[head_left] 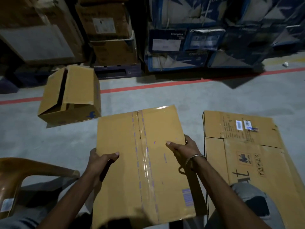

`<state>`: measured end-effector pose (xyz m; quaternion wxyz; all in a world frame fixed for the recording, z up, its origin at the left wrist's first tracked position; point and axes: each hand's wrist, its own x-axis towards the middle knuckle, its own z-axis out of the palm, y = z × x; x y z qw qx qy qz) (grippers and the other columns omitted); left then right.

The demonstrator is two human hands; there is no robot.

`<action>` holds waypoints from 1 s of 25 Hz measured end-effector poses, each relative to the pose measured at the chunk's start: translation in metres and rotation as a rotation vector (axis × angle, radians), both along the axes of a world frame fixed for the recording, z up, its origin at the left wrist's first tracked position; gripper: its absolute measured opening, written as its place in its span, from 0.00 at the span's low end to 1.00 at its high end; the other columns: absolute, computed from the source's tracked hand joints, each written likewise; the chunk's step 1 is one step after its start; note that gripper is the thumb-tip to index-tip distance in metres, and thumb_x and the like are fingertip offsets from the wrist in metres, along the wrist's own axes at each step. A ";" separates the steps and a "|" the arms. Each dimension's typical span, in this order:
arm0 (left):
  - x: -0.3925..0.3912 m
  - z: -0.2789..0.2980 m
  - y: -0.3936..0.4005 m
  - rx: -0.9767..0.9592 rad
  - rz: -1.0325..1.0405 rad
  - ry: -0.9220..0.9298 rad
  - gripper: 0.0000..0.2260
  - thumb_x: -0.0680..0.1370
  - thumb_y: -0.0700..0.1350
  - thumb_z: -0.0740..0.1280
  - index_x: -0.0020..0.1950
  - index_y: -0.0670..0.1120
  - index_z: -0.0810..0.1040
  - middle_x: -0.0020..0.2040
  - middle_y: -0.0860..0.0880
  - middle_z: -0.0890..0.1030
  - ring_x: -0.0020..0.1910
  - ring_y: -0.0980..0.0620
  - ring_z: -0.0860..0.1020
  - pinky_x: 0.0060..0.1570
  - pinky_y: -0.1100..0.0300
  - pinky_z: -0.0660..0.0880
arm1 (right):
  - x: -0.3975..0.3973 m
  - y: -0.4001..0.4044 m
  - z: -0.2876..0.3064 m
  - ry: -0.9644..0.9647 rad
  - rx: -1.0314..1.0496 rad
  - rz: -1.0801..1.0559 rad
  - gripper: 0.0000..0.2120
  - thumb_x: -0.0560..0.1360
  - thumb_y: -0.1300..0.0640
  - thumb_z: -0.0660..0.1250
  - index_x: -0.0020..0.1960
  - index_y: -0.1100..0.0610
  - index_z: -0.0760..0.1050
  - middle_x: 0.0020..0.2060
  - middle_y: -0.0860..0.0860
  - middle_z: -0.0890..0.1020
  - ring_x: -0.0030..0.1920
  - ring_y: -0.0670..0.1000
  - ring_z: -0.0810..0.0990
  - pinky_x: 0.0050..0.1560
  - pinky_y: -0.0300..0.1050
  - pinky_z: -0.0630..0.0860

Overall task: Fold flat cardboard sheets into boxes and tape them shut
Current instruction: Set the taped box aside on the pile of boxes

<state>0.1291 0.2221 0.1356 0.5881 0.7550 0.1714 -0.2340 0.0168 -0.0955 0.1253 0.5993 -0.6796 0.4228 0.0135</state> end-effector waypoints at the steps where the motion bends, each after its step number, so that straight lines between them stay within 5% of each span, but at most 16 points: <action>1: 0.002 0.008 -0.002 -0.022 0.028 -0.031 0.36 0.70 0.38 0.82 0.74 0.43 0.69 0.62 0.42 0.82 0.55 0.43 0.84 0.53 0.47 0.83 | 0.000 -0.002 0.006 -0.068 -0.008 -0.014 0.32 0.63 0.49 0.85 0.64 0.48 0.78 0.50 0.45 0.87 0.49 0.50 0.86 0.53 0.55 0.84; 6: 0.004 0.054 -0.007 -0.064 0.125 -0.309 0.39 0.70 0.44 0.83 0.72 0.53 0.61 0.66 0.47 0.74 0.59 0.45 0.78 0.58 0.42 0.79 | -0.002 -0.009 0.048 -0.367 -0.110 -0.016 0.38 0.66 0.56 0.84 0.71 0.44 0.72 0.59 0.40 0.82 0.57 0.41 0.82 0.57 0.43 0.79; 10: -0.016 0.078 0.001 -0.110 0.141 -0.391 0.49 0.64 0.60 0.84 0.76 0.52 0.58 0.67 0.47 0.74 0.63 0.44 0.78 0.64 0.40 0.77 | -0.017 -0.004 0.053 -0.318 -0.088 -0.029 0.43 0.64 0.62 0.84 0.70 0.43 0.67 0.63 0.45 0.79 0.60 0.48 0.79 0.60 0.52 0.80; 12: -0.027 0.082 0.004 -0.115 0.082 -0.411 0.52 0.64 0.69 0.79 0.79 0.56 0.58 0.71 0.49 0.74 0.67 0.43 0.75 0.67 0.38 0.74 | -0.023 0.001 0.046 -0.227 -0.144 -0.015 0.39 0.65 0.64 0.82 0.66 0.43 0.67 0.63 0.48 0.79 0.62 0.52 0.79 0.62 0.56 0.80; 14: -0.036 0.083 0.003 -0.154 0.092 -0.341 0.44 0.70 0.74 0.70 0.80 0.56 0.62 0.74 0.51 0.72 0.71 0.43 0.72 0.70 0.35 0.69 | -0.028 0.005 0.034 -0.151 -0.118 -0.043 0.31 0.66 0.63 0.80 0.60 0.44 0.70 0.60 0.51 0.82 0.59 0.53 0.81 0.60 0.57 0.81; 17: -0.046 0.075 0.006 -0.159 0.088 -0.199 0.36 0.77 0.74 0.57 0.80 0.56 0.65 0.73 0.52 0.71 0.72 0.46 0.69 0.71 0.37 0.64 | -0.034 0.008 0.036 -0.087 -0.020 -0.078 0.19 0.70 0.64 0.77 0.56 0.51 0.75 0.52 0.52 0.84 0.53 0.53 0.82 0.48 0.47 0.79; 19: -0.045 0.057 0.014 -0.060 0.098 -0.118 0.40 0.76 0.75 0.57 0.80 0.50 0.67 0.75 0.47 0.72 0.71 0.40 0.72 0.71 0.37 0.68 | -0.037 0.007 0.041 -0.041 0.007 -0.023 0.11 0.74 0.64 0.72 0.55 0.57 0.79 0.52 0.55 0.84 0.51 0.53 0.81 0.42 0.42 0.75; 22: -0.040 0.042 0.022 0.077 0.115 -0.044 0.39 0.78 0.72 0.62 0.77 0.43 0.68 0.71 0.39 0.75 0.65 0.34 0.75 0.64 0.37 0.75 | -0.039 0.009 0.051 -0.044 -0.003 -0.005 0.17 0.74 0.57 0.73 0.61 0.59 0.78 0.57 0.56 0.84 0.52 0.52 0.81 0.43 0.42 0.75; 25: -0.038 0.046 0.018 0.187 0.077 -0.089 0.32 0.81 0.66 0.64 0.73 0.41 0.69 0.67 0.38 0.76 0.63 0.33 0.76 0.62 0.37 0.77 | -0.035 0.021 0.058 -0.095 -0.034 -0.037 0.26 0.69 0.35 0.73 0.59 0.51 0.77 0.54 0.50 0.85 0.51 0.50 0.83 0.51 0.50 0.79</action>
